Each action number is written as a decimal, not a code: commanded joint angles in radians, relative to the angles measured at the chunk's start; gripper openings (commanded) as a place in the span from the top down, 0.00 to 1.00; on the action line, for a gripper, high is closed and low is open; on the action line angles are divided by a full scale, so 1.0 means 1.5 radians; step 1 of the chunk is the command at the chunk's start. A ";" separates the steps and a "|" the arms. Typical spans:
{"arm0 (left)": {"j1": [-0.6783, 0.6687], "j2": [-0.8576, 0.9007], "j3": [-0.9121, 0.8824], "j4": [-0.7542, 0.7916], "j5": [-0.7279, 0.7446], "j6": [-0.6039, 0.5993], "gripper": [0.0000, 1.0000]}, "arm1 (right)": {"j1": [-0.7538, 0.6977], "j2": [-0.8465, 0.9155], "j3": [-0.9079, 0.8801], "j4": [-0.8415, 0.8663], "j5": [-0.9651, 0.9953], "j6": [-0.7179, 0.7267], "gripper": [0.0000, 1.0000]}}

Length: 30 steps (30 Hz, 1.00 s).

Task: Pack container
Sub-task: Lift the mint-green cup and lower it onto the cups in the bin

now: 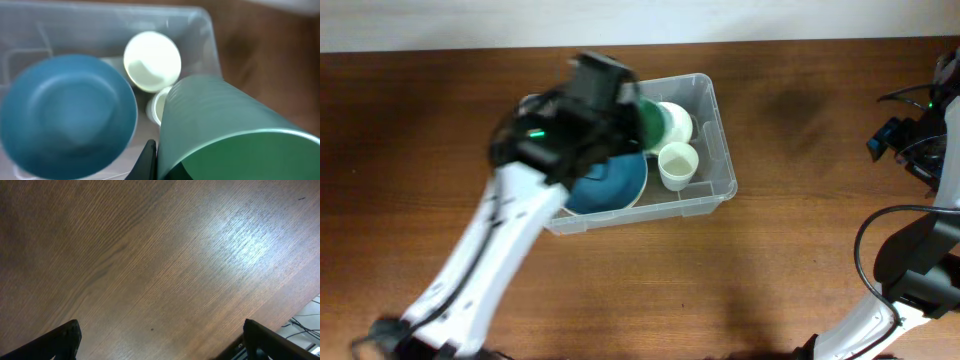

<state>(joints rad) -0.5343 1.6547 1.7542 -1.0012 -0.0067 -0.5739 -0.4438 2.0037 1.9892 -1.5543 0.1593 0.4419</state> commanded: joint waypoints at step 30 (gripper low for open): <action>-0.074 0.162 0.014 0.041 -0.082 0.056 0.01 | -0.001 0.000 -0.002 0.000 0.004 0.005 0.01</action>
<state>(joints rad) -0.6441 1.8946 1.7542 -0.9440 -0.1135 -0.5453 -0.4438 2.0037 1.9892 -1.5543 0.1593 0.4423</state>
